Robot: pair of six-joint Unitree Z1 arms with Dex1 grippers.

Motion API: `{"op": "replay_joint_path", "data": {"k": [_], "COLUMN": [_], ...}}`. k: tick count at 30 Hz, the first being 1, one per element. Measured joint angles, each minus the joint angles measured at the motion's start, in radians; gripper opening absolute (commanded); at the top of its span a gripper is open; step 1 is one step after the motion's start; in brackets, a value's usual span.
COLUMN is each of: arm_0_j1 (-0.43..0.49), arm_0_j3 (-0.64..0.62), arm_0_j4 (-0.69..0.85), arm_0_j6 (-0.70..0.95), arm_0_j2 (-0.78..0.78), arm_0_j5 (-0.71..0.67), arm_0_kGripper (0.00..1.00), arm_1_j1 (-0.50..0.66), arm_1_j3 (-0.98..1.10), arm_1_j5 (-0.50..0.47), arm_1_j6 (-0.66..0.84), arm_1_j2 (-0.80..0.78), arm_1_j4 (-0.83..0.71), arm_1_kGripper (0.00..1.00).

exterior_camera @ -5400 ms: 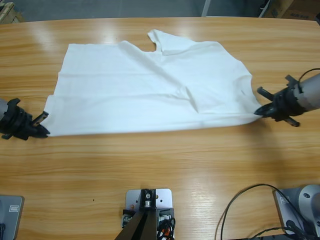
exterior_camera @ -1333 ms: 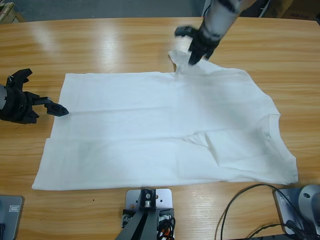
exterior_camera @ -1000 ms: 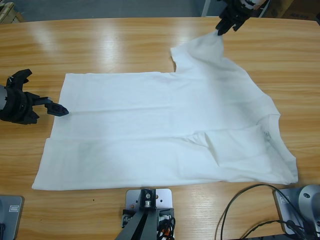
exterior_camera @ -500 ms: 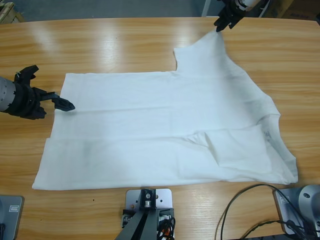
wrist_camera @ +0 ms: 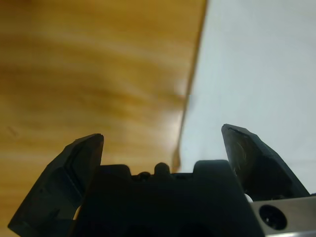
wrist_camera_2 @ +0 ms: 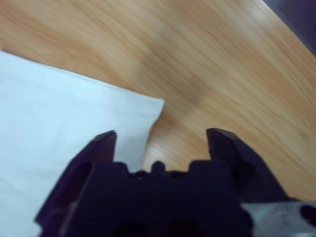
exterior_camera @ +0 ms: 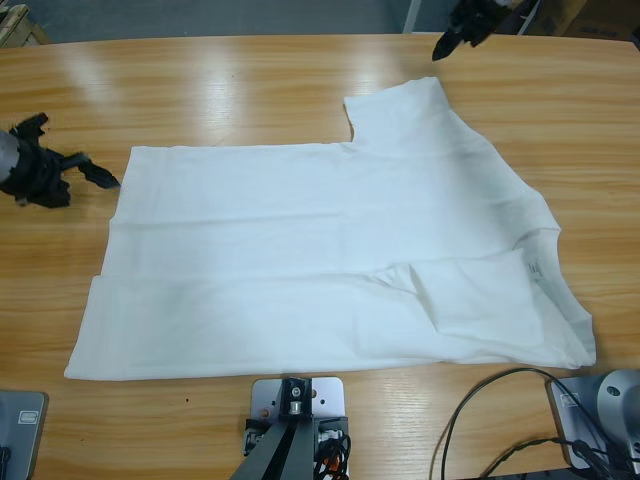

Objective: Fold clothes

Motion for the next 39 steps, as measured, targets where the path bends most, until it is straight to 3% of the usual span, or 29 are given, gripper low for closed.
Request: {"op": "replay_joint_path", "data": {"k": [8,17,39], "arm_0_j1": [0.045,0.063,0.034], "arm_0_j3": [-0.157,-0.251,-0.370], "arm_0_j4": [-0.004,-0.004,0.029], "arm_0_j6": [0.082,0.099,0.102], "arm_0_j2": [0.070,0.180,0.301], "arm_0_j5": [-0.183,-0.256,-0.229], "arm_0_kGripper": [0.826,0.826,0.816], "arm_1_j1": [-0.015,-0.016,-0.025], "arm_1_j3": [0.061,0.076,0.078], "arm_1_j5": [0.000,0.000,0.000], "arm_1_j6": [0.010,0.018,0.023], "arm_1_j2": [-0.053,-0.053,-0.053], "arm_1_j4": [0.006,0.006,0.006], "arm_1_kGripper": [1.000,1.000,0.996]}}
